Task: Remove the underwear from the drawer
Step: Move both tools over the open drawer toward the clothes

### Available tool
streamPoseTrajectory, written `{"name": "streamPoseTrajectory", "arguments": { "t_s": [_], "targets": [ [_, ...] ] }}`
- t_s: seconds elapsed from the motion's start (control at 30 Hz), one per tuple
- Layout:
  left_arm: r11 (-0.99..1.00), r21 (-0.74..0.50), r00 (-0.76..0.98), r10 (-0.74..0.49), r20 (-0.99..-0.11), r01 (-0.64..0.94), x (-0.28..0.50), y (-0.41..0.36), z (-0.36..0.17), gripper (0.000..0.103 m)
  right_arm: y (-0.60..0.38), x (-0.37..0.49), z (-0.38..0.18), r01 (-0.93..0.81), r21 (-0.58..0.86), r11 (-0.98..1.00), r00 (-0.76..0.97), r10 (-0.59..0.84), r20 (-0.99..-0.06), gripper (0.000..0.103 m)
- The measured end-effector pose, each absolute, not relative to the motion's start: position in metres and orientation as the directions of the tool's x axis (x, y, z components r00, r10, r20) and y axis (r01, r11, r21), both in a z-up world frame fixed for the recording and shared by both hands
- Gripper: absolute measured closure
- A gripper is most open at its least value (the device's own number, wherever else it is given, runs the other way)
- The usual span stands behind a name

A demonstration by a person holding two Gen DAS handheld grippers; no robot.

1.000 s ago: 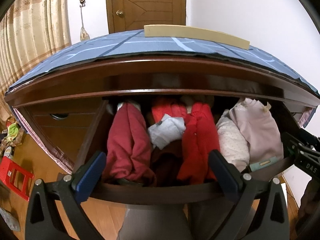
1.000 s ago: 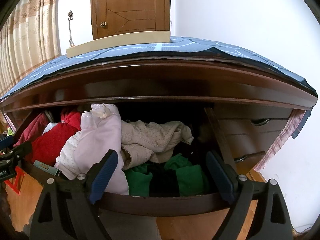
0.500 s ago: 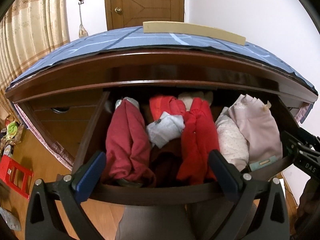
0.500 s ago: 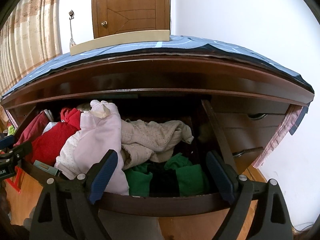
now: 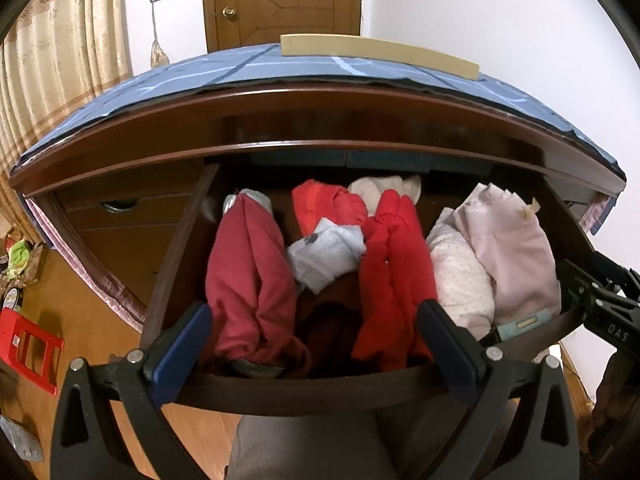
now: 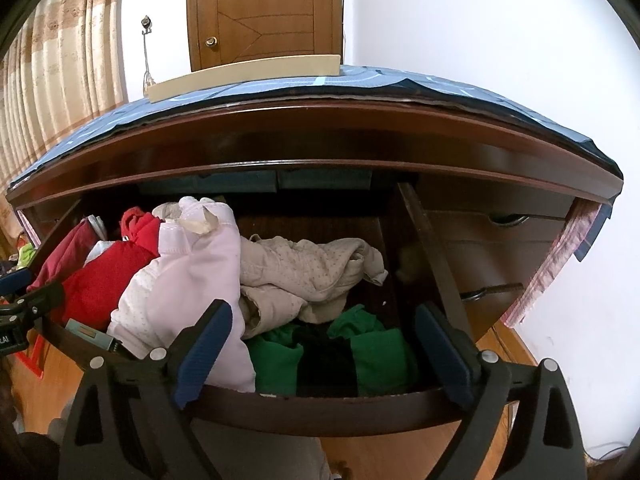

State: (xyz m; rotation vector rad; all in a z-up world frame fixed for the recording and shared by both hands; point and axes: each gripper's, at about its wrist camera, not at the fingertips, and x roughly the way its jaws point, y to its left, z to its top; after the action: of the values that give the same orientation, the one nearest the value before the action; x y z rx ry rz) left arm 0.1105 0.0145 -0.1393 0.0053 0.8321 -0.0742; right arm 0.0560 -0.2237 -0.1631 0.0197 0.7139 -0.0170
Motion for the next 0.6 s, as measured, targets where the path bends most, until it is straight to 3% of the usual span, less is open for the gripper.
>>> {"name": "streamPoseTrajectory", "arguments": {
  "t_s": [0.6],
  "targets": [
    [0.994,0.013,0.636,-0.057,-0.77,0.104,0.098,0.015,-0.139,0.0,-0.227,0.061,-0.165,-0.028,0.04,0.999,0.699,0.048,-0.713,0.008]
  ]
}}
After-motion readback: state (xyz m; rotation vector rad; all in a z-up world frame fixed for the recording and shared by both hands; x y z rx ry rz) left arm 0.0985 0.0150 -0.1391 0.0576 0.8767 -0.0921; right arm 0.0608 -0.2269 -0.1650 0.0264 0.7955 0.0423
